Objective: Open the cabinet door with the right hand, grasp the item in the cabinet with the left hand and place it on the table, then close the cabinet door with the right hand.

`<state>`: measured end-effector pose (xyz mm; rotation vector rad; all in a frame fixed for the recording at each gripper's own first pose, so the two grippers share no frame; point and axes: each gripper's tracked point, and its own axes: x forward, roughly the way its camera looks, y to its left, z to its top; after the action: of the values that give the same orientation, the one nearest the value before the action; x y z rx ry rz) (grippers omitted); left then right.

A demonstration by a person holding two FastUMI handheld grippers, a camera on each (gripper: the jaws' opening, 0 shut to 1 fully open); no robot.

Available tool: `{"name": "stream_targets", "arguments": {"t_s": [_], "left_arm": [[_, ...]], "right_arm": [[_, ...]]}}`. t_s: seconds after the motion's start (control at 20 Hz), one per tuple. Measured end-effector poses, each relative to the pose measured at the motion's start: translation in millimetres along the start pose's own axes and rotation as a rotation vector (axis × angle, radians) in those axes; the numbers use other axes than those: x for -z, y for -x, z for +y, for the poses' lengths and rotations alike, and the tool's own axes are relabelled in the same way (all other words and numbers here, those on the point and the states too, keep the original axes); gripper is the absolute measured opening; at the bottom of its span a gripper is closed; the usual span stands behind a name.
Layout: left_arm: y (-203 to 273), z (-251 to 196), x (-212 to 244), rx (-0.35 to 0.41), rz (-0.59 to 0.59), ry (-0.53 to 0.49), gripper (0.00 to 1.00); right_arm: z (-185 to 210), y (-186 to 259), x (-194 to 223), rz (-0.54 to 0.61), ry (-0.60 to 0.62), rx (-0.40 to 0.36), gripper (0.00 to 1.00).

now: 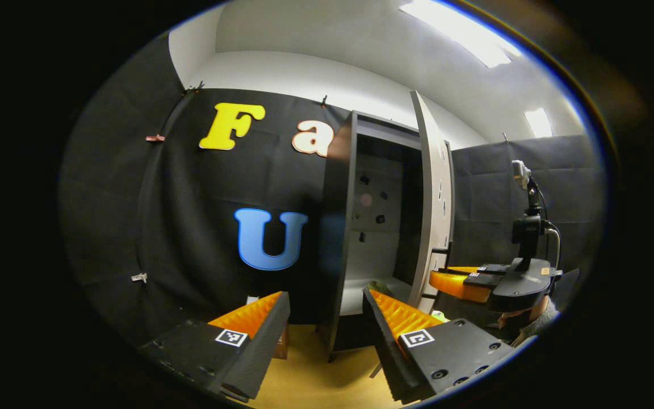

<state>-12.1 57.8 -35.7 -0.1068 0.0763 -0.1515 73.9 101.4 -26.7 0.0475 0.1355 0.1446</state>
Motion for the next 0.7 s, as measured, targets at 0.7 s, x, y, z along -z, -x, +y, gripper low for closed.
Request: {"name": "stream_targets", "arguments": {"t_s": [0.7], "left_arm": [[-57, -109, 7, 0.221, -0.001, 0.064, 0.82]], "right_arm": [[-83, 65, -2, 0.03, 0.016, 0.224, 0.14]]}}
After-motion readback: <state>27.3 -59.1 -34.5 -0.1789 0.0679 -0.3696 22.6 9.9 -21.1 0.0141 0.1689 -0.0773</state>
